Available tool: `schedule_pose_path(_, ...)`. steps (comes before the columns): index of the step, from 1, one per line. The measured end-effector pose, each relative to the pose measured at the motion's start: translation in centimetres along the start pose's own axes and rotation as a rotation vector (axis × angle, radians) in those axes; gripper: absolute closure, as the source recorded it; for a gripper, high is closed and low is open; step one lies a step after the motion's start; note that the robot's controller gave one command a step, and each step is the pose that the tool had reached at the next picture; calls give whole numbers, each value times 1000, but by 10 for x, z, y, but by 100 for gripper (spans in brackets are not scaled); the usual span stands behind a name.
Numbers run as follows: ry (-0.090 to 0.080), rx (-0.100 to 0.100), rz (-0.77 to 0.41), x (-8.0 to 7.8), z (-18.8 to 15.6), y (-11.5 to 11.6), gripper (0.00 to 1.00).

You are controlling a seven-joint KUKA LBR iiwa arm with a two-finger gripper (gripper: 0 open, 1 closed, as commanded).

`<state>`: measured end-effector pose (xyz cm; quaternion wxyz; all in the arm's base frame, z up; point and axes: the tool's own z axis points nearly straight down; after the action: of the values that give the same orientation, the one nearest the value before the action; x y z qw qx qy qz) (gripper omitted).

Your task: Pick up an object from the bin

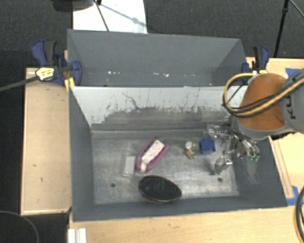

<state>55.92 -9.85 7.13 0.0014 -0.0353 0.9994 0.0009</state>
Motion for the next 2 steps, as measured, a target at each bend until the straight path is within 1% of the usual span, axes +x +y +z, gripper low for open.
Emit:
schedule_pose_path(1,-2,3,-1,0,-3,-3,100)
schedule_pose_path(2,-2,3,-4,1,-3,-3,0)
